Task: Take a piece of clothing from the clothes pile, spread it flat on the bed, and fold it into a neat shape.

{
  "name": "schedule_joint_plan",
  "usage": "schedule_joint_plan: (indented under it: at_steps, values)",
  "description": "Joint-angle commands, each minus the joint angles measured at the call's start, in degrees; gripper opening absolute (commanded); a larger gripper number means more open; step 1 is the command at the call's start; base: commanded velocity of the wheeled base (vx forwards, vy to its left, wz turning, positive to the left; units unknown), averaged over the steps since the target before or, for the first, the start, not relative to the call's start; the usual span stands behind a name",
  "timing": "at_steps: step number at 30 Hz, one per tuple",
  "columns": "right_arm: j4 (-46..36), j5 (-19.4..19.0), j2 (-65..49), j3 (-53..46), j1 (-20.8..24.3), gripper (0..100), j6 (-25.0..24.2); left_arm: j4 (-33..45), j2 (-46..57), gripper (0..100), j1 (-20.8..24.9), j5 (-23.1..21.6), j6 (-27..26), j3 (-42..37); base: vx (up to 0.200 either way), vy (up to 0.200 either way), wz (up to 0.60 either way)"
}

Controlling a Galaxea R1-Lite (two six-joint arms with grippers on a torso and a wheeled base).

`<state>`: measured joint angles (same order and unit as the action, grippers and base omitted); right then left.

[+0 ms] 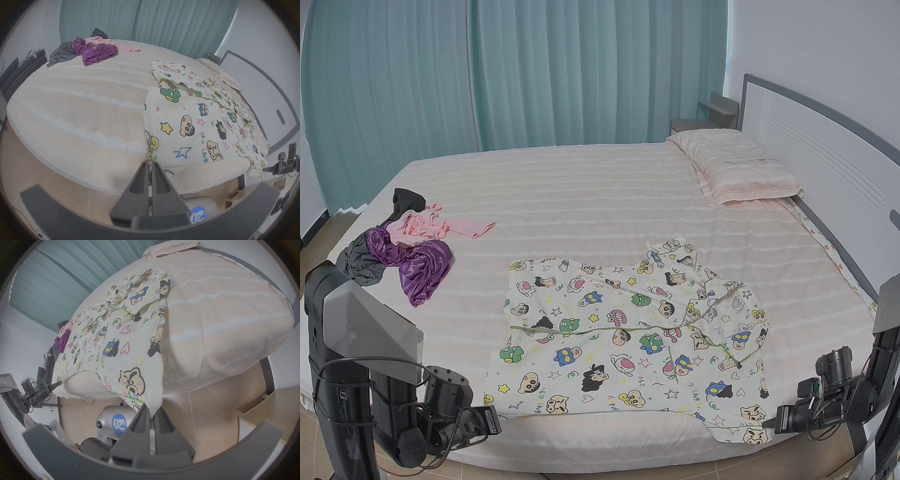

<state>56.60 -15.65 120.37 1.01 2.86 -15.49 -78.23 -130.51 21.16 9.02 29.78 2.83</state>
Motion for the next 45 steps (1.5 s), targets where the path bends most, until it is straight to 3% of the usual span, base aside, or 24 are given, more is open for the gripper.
schedule_joint_plan:
  at_steps: [1, 15, 16, 17, 18, 26, 34, 37, 40, 45]
  values:
    - [-1.6, 0.0, -0.5, -1.0, 0.4, 0, 0.8, 0.6, 0.0, 0, 0.0, -0.1, -1.0, -1.2, 0.000, 0.000, 0.00]
    - [-3.3, -0.1, 1.6, -1.0, 1.0, 0, 3.3, 2.0, -0.1, 0, 0.0, -0.1, -3.2, -2.3, 0.000, 0.000, 0.00]
    - [-3.1, -0.1, 1.7, -1.0, 1.0, 100, 3.3, 2.0, -0.2, 0, 0.0, -0.1, -3.2, -2.3, 0.000, 0.000, 0.00]
    - [-3.1, -0.1, 1.7, -1.0, 1.0, 100, 3.3, 2.0, -0.2, 0, 0.0, -0.1, -3.2, -2.3, 0.000, 0.000, 0.00]
    - [-2.9, -0.2, 1.6, -1.0, 1.1, 100, 3.2, 1.9, -0.1, 100, 0.0, -0.1, -3.2, -2.2, 0.000, 0.000, 0.00]
    - [-3.2, -0.2, -2.1, -1.0, 0.7, 100, 2.4, 1.6, 7.8, 100, -0.5, -0.9, -4.9, -2.7, 0.000, 0.000, 0.00]
    - [-3.2, -0.2, -3.9, -1.0, 0.5, 100, 1.0, 1.1, 17.7, 100, -5.0, -4.4, -4.8, 0.4, 0.000, 0.000, 0.00]
    - [-3.0, -0.2, -3.9, -1.0, 0.6, 100, 0.9, 1.1, 19.0, 100, -6.1, -4.5, -2.6, 2.5, 0.000, 0.000, 0.00]
    - [-3.0, -0.2, -4.0, -1.0, 0.5, 100, 0.9, 1.3, 18.4, 100, -6.6, -4.0, 3.1, 5.8, 0.000, 0.000, 0.00]
    - [-3.0, -0.2, -4.0, -1.0, 0.5, 100, 0.9, 1.2, 18.4, 100, -6.8, -4.1, 4.1, 6.4, 0.200, 0.000, 0.00]
